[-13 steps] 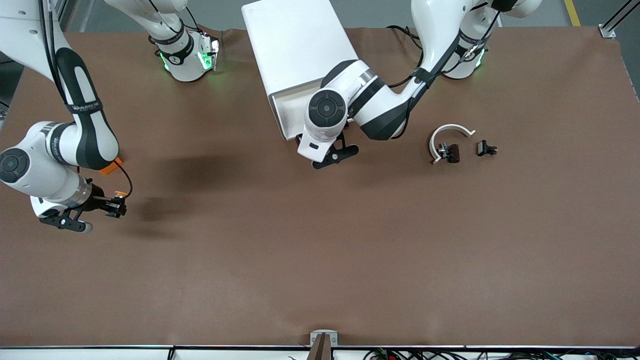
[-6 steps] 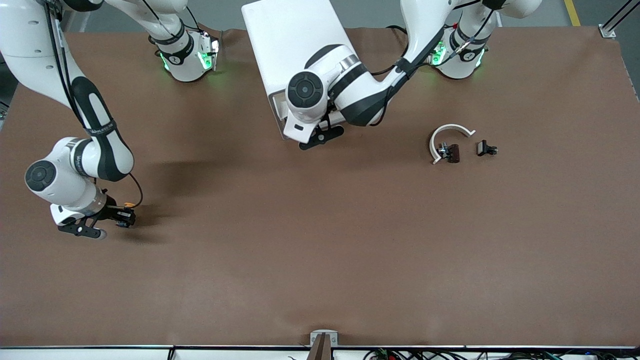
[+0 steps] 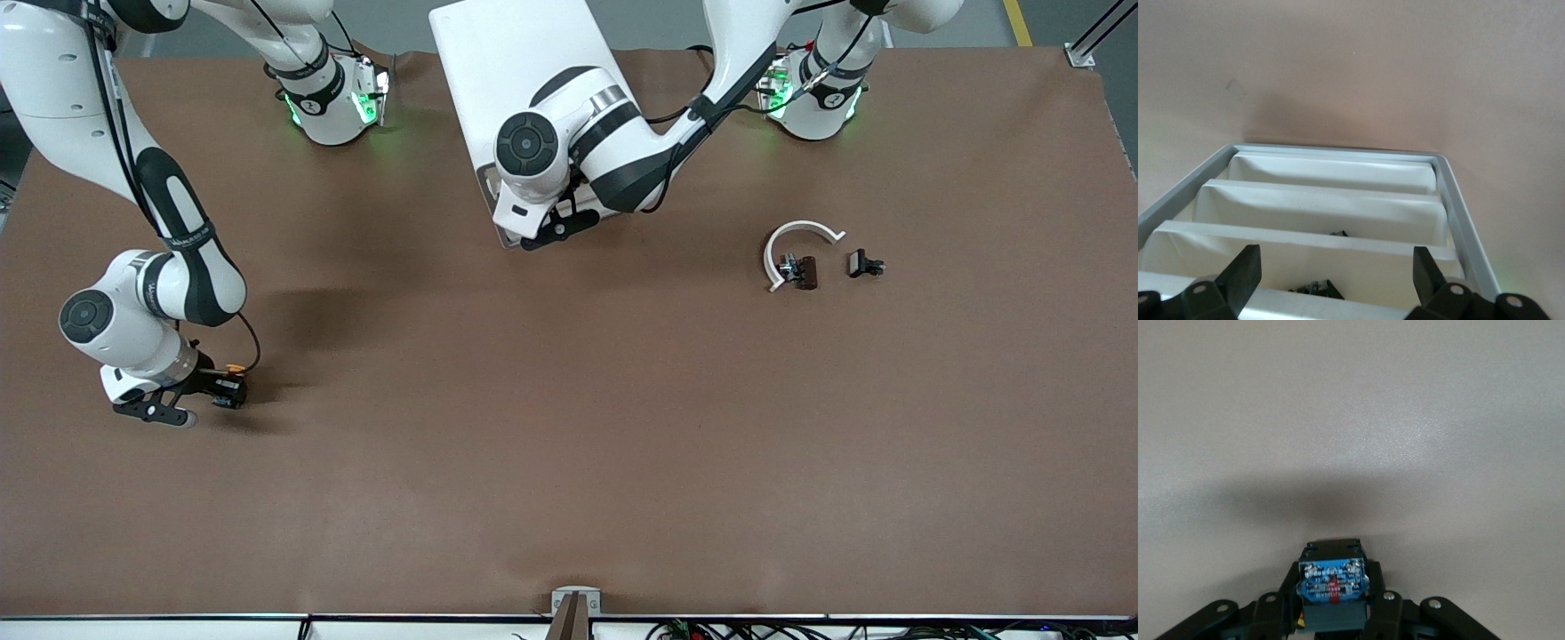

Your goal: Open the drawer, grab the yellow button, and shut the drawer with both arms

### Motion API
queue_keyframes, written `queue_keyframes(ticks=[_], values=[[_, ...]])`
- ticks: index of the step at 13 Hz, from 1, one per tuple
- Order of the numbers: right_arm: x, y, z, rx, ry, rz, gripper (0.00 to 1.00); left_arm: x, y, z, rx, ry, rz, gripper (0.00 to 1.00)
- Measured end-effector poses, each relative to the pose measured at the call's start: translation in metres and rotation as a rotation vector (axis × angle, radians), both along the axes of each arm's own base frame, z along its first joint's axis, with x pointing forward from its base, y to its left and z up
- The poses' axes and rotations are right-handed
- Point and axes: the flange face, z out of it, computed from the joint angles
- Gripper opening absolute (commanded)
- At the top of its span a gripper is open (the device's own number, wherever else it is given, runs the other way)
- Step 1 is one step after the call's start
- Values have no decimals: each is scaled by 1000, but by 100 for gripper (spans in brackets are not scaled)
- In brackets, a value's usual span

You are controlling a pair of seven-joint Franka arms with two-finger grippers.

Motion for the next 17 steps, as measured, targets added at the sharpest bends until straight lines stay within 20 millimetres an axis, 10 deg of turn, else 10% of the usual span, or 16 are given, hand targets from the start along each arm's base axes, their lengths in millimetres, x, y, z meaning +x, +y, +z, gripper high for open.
queue_keyframes(ticks=[7, 17], values=[[13, -1, 28, 4, 59, 69, 100, -13, -5, -2, 9, 28, 15, 100], [0, -10, 204, 29, 178, 110, 100, -8, -2, -5, 17, 67, 93, 100]])
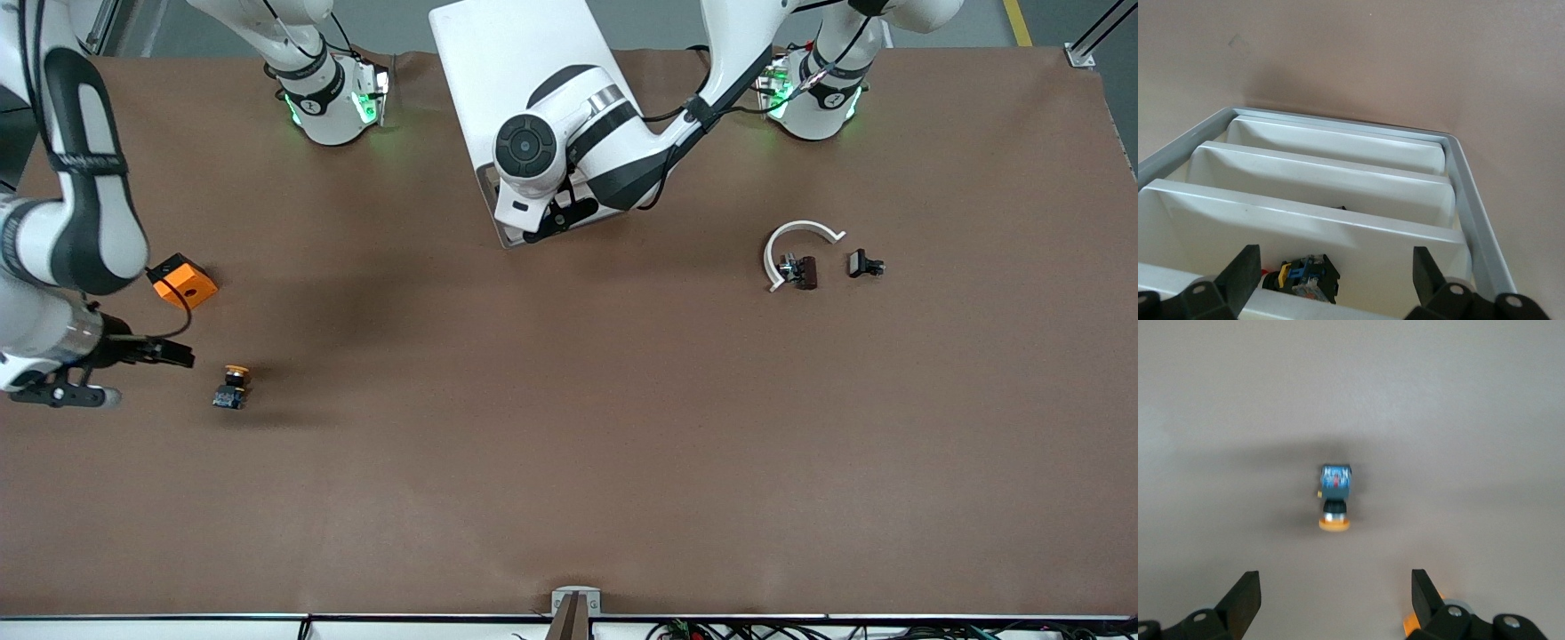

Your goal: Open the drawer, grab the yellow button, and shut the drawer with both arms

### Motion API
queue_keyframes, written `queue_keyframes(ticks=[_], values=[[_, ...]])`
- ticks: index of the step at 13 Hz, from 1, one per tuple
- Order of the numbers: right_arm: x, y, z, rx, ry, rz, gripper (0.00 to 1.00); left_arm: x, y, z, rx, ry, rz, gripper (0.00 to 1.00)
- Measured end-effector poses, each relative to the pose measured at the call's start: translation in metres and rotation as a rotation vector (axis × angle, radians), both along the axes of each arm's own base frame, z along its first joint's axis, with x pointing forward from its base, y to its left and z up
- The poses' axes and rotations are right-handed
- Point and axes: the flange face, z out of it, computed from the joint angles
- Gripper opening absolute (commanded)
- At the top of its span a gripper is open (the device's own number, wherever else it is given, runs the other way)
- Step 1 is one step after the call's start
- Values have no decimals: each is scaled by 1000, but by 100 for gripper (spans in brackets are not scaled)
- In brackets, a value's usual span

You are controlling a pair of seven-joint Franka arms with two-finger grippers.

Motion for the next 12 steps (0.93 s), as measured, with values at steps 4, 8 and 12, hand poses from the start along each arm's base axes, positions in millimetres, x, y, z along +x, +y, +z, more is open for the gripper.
queue_keyframes(ticks=[4, 8, 12], values=[[-15, 5, 101, 12, 58, -2, 100, 49, 27, 13, -15, -41, 79, 100], [-18, 8, 151, 16, 77, -2, 100, 130, 94, 54, -44, -175, 111, 100], [-27, 23, 180, 13, 72, -34, 100, 183, 200, 126, -101, -234, -2, 100]])
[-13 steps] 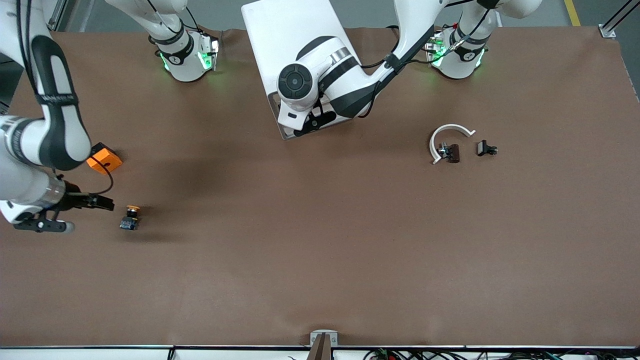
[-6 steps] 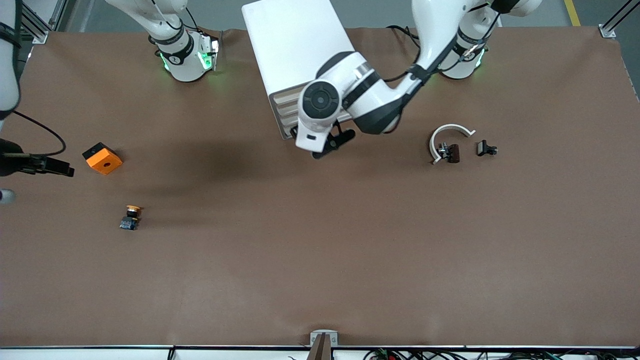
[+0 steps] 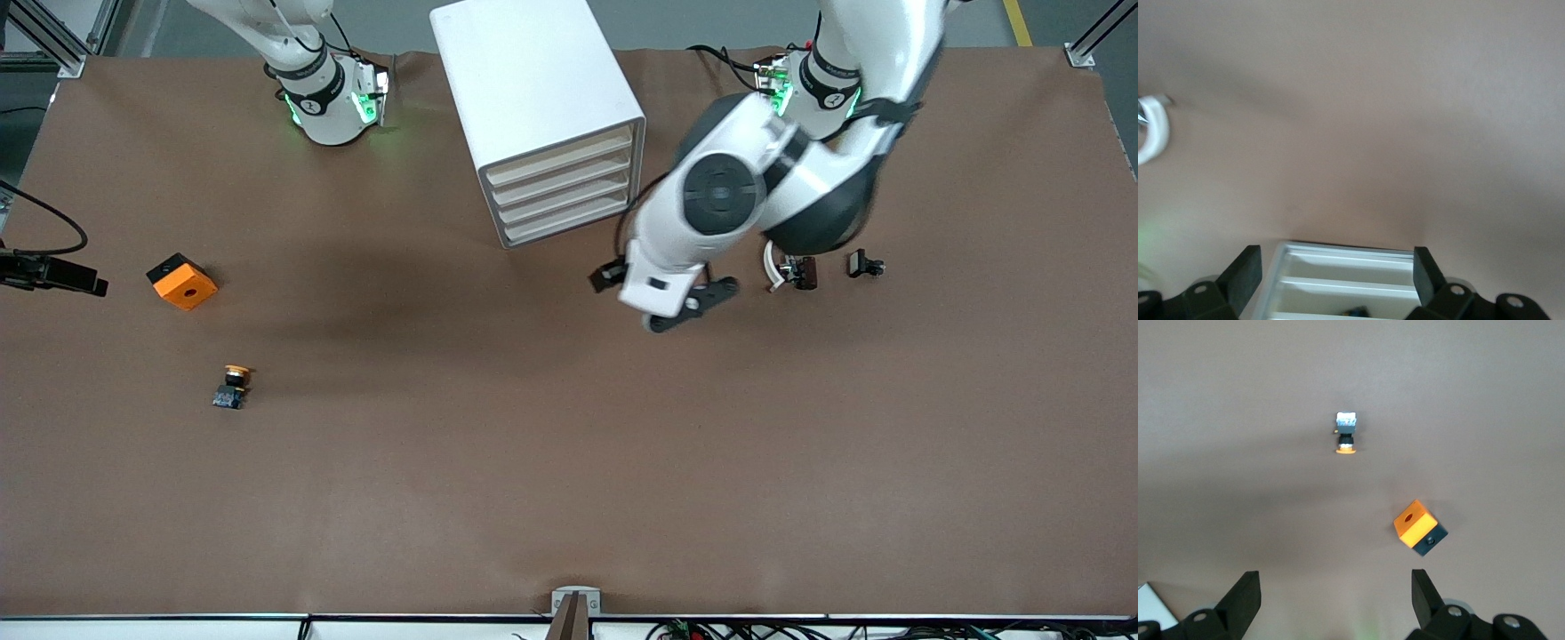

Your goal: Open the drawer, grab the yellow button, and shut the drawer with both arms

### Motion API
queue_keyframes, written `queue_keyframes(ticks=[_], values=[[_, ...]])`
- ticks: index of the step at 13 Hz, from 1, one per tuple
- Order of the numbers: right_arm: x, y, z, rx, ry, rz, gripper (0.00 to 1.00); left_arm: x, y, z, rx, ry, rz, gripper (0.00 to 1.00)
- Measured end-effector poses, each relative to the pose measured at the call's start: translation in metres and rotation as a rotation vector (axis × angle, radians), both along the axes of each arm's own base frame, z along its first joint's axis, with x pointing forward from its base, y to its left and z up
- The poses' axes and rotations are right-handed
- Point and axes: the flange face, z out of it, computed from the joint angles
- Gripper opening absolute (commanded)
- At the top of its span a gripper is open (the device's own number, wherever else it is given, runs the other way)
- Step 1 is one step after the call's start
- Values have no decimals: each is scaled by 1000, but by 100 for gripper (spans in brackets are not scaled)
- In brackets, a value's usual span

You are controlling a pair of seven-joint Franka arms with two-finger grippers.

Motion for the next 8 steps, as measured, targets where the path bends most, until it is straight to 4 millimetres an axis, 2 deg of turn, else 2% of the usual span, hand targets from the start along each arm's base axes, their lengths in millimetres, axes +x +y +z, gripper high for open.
queue_keyframes(ticks=[3, 5, 8], values=[[-15, 29, 30, -5, -12, 15, 100, 11, 67, 37, 16, 0, -89, 100], [-21, 34, 42, -7, -29, 22, 100, 10, 110, 67, 20, 0, -146, 100], [-21, 35, 45, -8, -34, 21, 100, 6, 179, 107, 13, -19, -216, 100]])
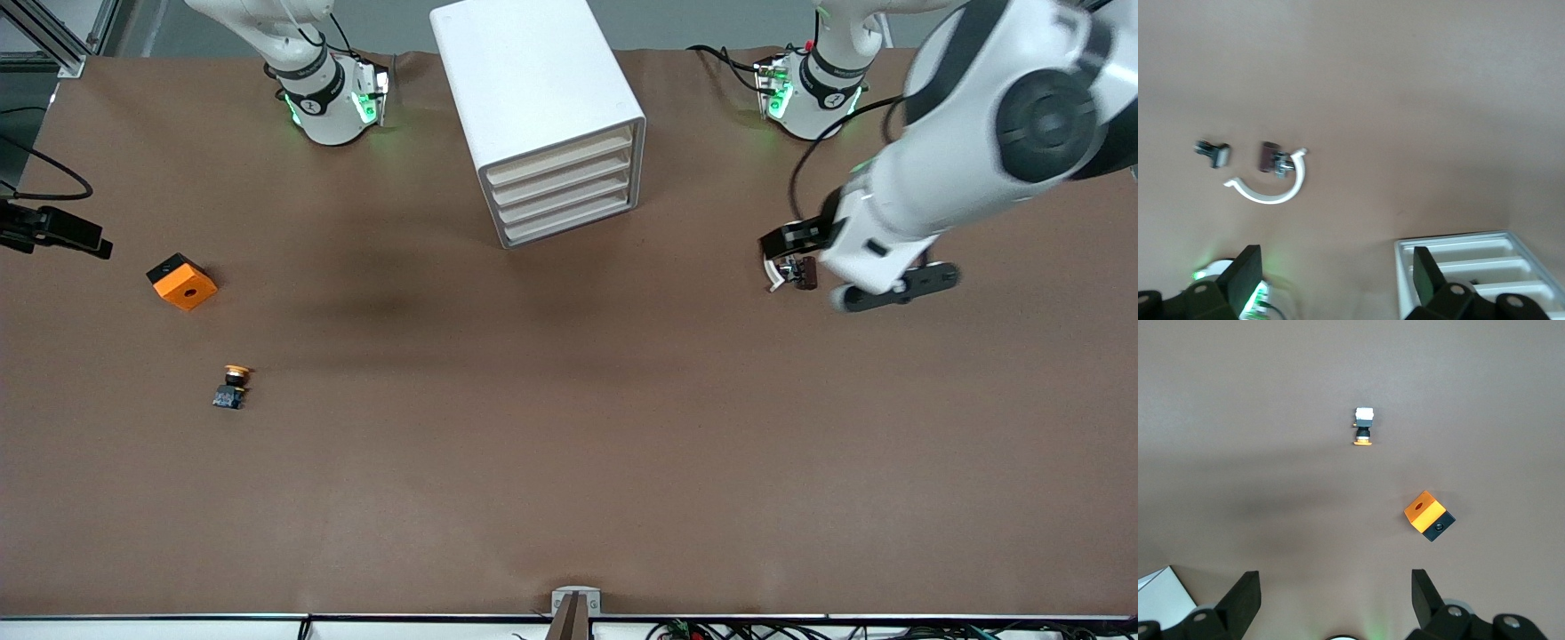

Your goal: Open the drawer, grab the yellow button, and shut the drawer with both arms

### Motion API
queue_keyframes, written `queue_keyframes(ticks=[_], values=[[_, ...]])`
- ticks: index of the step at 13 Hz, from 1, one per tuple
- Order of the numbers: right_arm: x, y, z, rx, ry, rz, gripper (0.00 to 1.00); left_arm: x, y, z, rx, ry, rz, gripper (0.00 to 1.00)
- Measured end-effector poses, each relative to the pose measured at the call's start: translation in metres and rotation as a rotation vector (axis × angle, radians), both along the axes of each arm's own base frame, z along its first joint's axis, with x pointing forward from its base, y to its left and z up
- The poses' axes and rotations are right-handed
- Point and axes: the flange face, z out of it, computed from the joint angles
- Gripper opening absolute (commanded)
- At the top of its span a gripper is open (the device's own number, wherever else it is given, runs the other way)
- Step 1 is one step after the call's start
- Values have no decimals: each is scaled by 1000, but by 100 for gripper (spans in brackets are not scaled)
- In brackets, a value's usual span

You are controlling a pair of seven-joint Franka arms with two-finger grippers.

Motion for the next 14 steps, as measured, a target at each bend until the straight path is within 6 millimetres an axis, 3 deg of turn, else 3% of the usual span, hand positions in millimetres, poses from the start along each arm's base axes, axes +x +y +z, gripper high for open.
queue_keyframes(ticks=[3, 7, 11, 14], values=[[-3, -2, 16, -3, -9, -5, 100, -18, 34, 15, 8, -19, -90, 100], [-7, -8, 31, -5, -18, -17, 100, -39, 99, 31, 2, -52, -170, 100], [-15, -6, 37, -1, 9, -17, 100, -37, 151, 14, -22, -142, -221, 100], [-42, 1, 74, -5, -43, -9, 100, -28, 175, 8, 27, -204, -214, 100]])
